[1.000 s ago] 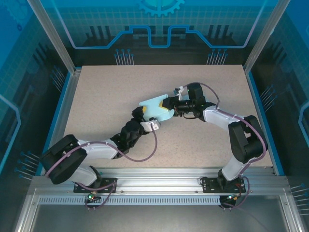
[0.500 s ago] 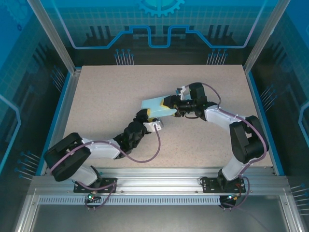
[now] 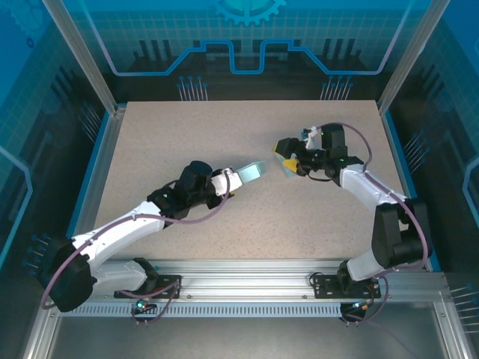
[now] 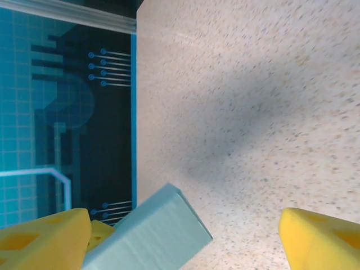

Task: Fold the paper box

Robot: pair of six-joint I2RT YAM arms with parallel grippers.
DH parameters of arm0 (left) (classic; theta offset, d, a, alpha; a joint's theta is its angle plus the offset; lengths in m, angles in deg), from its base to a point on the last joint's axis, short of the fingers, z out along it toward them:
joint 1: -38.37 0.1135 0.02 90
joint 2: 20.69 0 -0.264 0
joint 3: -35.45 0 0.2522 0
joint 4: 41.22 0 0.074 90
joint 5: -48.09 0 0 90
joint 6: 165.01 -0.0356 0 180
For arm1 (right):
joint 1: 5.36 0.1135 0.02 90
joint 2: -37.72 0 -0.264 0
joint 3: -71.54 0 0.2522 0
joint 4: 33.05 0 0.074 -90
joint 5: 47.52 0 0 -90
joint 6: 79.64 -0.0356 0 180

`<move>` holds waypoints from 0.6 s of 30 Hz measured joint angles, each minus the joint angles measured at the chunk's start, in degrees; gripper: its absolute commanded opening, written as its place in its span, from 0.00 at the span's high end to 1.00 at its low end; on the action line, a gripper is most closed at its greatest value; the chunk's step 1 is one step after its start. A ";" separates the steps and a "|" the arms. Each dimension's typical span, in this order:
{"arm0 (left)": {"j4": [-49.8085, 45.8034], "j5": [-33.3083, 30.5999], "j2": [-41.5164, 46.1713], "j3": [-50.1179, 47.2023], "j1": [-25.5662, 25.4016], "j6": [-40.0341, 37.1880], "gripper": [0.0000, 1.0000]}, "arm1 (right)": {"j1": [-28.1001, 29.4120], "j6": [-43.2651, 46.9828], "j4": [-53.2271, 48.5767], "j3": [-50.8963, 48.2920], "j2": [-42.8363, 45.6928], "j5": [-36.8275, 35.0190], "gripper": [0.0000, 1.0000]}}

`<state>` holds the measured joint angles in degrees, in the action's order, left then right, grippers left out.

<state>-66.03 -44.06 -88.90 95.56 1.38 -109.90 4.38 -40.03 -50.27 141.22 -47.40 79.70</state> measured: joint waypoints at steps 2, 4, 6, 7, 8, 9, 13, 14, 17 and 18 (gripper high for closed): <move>-5.95 4.66 -0.68 1.70 1.64 1.51 0.66 | -0.11 2.97 -2.82 0.00 2.16 -2.45 0.13; -11.08 8.46 -2.19 3.54 2.64 2.21 0.66 | -0.09 6.47 -5.97 0.00 4.66 -5.14 0.13; -14.75 11.02 -3.87 5.01 2.95 2.32 0.66 | -0.07 9.88 -8.41 -0.02 7.04 -7.50 0.14; -16.63 12.24 -4.96 5.84 3.02 2.45 0.66 | 0.00 12.00 -9.68 -0.02 8.39 -8.68 0.16; -18.03 13.16 -5.92 6.54 3.04 2.45 0.66 | 0.11 13.90 -10.64 -0.02 9.51 -9.64 0.17; -19.47 14.14 -7.17 7.37 3.08 2.45 0.66 | 0.42 16.09 -11.80 -0.02 10.82 -10.88 0.18; -23.30 16.22 -12.70 10.58 3.48 2.29 0.66 | 3.32 24.13 -15.21 -0.02 14.21 -14.80 0.18; -23.67 16.28 -13.94 11.19 3.61 2.16 0.66 | 4.22 25.73 -15.72 -0.02 14.64 -15.43 0.18; -24.74 16.15 -17.25 12.96 3.89 1.77 0.64 | 6.80 30.42 -16.94 -0.02 15.28 -17.14 0.18; -25.07 15.93 -18.16 13.68 3.91 1.57 0.63 | 7.56 31.74 -17.09 -0.04 15.30 -17.51 0.18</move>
<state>-91.10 -28.13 -107.06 109.24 5.29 -108.33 11.94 -8.29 -67.36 141.18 -32.10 62.19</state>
